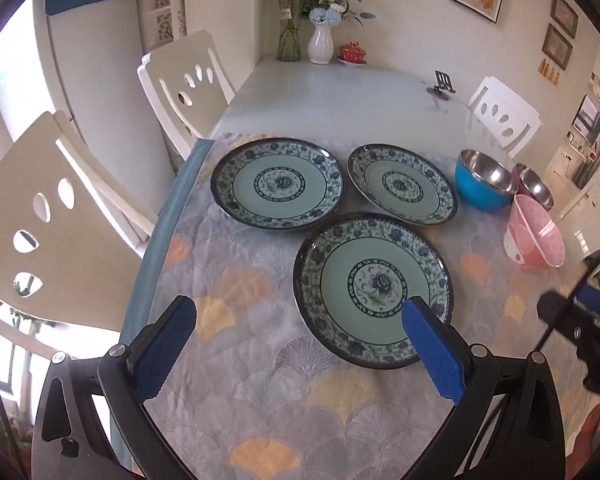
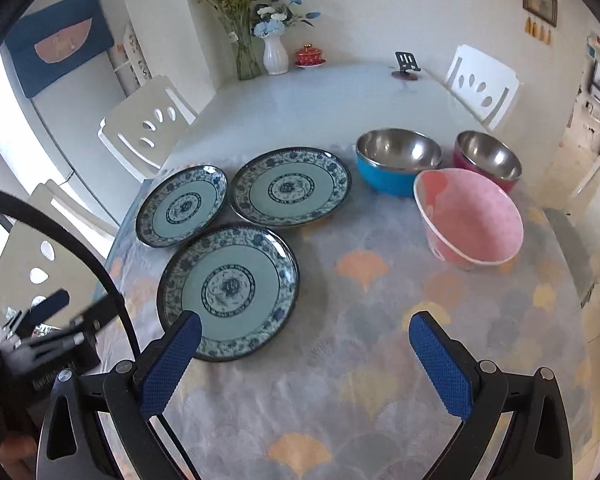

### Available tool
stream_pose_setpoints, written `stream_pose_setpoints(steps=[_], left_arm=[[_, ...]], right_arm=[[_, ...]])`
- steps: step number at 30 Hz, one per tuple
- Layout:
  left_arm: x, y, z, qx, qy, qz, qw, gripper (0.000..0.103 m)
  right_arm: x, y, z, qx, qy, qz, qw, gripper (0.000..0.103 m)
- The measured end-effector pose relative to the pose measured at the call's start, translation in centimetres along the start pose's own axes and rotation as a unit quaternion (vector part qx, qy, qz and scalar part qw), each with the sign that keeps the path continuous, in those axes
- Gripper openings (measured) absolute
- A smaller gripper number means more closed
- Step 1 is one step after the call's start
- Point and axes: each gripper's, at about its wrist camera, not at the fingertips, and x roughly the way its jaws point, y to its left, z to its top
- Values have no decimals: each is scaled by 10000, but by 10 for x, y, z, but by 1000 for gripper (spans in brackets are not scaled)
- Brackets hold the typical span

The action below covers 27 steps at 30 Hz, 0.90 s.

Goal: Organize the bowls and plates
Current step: 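Move both grippers toward the nearest blue-and-white plate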

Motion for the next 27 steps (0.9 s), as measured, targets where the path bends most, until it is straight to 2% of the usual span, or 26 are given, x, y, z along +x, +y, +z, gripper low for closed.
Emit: stream_pose_setpoints(steps=[4, 10, 27], left_arm=[[5, 8, 3, -37, 40, -74, 10000, 102], [19, 18, 9, -266, 223, -266, 9990, 102], [29, 29, 20, -333, 389, -362, 9980, 102]], right_arm=[[3, 10, 5, -191, -35, -63, 9998, 103], [23, 20, 9, -292, 271, -101, 9992, 103], [45, 23, 16, -298, 464, -226, 9982, 103]])
